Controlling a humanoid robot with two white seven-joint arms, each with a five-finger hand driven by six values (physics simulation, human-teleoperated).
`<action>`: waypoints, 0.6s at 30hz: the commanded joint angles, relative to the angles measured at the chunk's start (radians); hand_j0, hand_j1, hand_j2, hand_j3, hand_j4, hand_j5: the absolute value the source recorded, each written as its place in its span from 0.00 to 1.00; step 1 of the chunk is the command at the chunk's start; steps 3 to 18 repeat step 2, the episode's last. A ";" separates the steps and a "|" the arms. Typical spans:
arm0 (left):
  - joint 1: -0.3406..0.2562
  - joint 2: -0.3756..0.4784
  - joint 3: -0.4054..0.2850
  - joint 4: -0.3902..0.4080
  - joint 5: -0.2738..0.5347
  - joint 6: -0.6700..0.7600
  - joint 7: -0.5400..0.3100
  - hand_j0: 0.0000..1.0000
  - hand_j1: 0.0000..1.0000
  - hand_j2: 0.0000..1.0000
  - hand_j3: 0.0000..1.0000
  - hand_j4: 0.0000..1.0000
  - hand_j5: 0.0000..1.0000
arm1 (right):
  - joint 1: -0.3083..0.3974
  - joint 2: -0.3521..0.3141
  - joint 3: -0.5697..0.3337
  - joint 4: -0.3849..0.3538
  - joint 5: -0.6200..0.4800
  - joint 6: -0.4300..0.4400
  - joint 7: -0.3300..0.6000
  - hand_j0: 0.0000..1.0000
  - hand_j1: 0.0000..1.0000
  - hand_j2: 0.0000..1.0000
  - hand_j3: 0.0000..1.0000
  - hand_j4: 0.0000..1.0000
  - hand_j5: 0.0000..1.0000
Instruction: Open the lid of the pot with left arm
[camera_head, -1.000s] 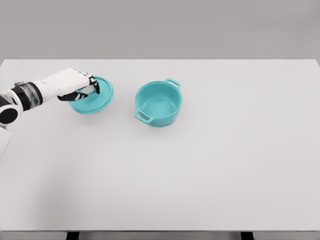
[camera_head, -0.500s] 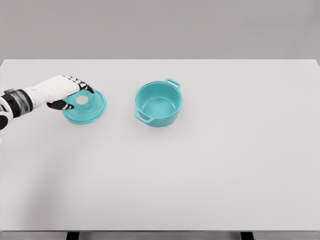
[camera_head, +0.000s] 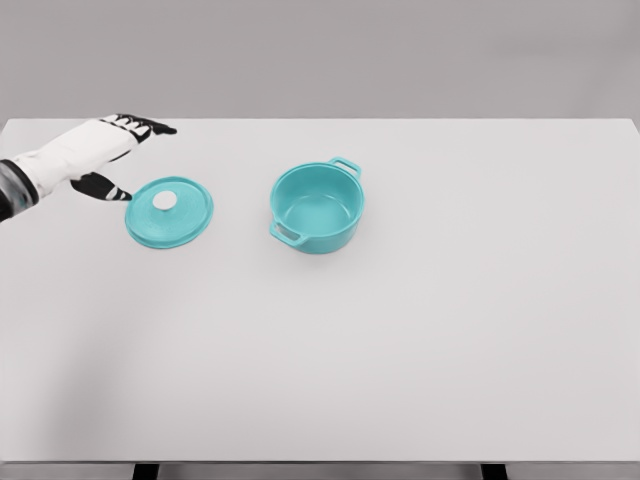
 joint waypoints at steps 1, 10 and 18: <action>0.000 -0.001 0.020 -0.001 0.023 0.003 0.001 1.00 1.00 1.00 1.00 1.00 1.00 | 0.000 0.000 0.000 0.000 -0.001 0.000 0.000 1.00 1.00 1.00 1.00 1.00 1.00; 0.002 -0.001 0.034 -0.001 0.023 0.003 0.001 1.00 1.00 1.00 1.00 1.00 1.00 | 0.000 0.000 0.000 0.000 -0.001 0.000 0.000 1.00 1.00 1.00 1.00 1.00 1.00; 0.002 -0.001 0.034 -0.001 0.023 0.003 0.001 1.00 1.00 1.00 1.00 1.00 1.00 | 0.000 0.000 0.000 0.000 -0.001 0.000 0.000 1.00 1.00 1.00 1.00 1.00 1.00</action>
